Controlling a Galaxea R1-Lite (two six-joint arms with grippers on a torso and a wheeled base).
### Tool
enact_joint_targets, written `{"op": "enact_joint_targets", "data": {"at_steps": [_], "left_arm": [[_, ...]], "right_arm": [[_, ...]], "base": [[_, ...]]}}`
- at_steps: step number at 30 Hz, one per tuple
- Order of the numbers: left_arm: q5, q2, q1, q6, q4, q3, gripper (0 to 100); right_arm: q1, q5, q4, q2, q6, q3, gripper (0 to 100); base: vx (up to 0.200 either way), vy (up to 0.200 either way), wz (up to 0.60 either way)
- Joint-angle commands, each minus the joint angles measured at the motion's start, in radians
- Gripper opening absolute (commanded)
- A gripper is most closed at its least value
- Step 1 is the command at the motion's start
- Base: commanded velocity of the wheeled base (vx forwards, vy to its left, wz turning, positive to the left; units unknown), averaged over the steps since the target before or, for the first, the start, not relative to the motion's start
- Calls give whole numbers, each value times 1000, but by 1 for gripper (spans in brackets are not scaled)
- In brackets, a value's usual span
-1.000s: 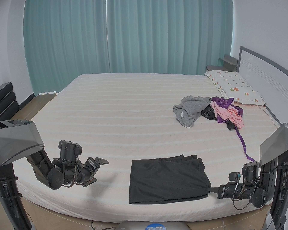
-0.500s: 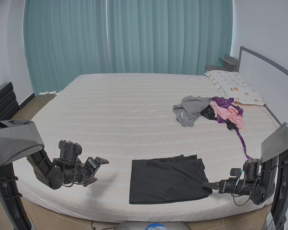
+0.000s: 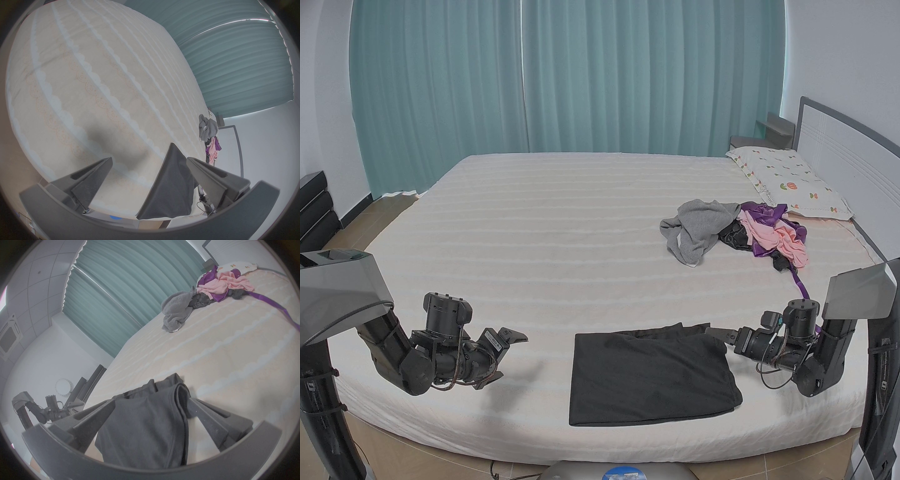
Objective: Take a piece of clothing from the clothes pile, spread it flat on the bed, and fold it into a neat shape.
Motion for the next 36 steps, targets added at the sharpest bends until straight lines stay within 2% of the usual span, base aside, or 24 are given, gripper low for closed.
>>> {"op": "enact_joint_targets", "data": {"at_steps": [1,14,15,36], "left_arm": [[1,4,-2,1,-1,-1,100],[2,5,-2,12,-1,1,100],[2,5,-2,12,-1,1,100],[2,21,-11,41,-1,-4,100]], "right_arm": [[0,-1,39,90,28,-117,100],[8,-6,43,111,23,-148,100],[6,-6,43,113,22,-146,0],[-58,-33,9,124,31,-177,0]], "base": [[0,0,0],[0,0,0],[0,0,0],[0,0,0]]}}
